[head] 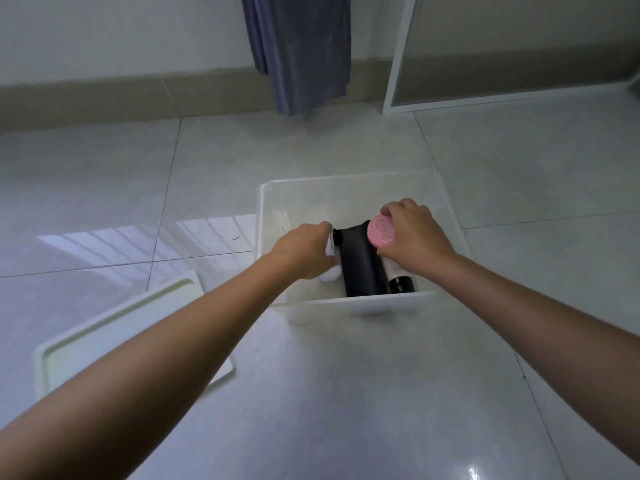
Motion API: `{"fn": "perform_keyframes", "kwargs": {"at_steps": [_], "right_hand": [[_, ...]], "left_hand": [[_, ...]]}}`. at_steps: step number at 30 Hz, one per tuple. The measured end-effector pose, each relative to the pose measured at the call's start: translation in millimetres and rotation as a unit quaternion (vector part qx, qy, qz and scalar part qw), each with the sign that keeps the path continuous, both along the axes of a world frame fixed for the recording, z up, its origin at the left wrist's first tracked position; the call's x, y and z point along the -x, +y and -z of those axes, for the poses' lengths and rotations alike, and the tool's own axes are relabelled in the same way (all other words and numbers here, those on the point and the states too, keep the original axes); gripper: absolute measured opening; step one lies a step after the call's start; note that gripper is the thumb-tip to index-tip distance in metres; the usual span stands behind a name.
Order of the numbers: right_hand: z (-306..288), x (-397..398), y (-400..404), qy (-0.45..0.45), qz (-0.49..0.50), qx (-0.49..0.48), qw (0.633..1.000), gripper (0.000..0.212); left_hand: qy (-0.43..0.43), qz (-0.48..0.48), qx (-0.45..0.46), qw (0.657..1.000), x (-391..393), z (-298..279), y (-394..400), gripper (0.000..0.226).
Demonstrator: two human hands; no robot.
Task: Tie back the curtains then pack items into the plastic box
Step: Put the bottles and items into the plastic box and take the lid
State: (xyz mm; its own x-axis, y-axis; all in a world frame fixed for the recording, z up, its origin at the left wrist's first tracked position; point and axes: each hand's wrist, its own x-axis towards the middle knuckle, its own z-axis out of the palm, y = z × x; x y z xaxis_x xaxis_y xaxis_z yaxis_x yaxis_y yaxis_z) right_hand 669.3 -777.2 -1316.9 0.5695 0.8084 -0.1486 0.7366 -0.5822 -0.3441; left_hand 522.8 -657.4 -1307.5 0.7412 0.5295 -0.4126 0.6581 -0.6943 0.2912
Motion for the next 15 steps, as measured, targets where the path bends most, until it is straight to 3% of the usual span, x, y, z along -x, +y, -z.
{"fn": "perform_keyframes", "kwargs": {"at_steps": [4, 6, 11, 15], "right_hand": [[-2, -11, 4, -0.001, -0.001, 0.011, 1.000, 0.067], [0, -12, 5, -0.009, 0.001, 0.024, 1.000, 0.062], [6, -6, 6, -0.064, 0.004, 0.053, 0.997, 0.042], [8, -5, 7, -0.066, -0.003, 0.072, 0.995, 0.039]], "left_hand": [[-0.210, 0.033, -0.127, 0.969, 16, -19, 6, 0.034], [-0.272, 0.010, -0.187, 0.944, 28, -20, 13, 0.034], [-0.230, -0.142, -0.140, 0.953, 45, -10, 13, 0.056], [-0.213, -0.157, -0.120, 0.957, 41, -7, 11, 0.056]]}}
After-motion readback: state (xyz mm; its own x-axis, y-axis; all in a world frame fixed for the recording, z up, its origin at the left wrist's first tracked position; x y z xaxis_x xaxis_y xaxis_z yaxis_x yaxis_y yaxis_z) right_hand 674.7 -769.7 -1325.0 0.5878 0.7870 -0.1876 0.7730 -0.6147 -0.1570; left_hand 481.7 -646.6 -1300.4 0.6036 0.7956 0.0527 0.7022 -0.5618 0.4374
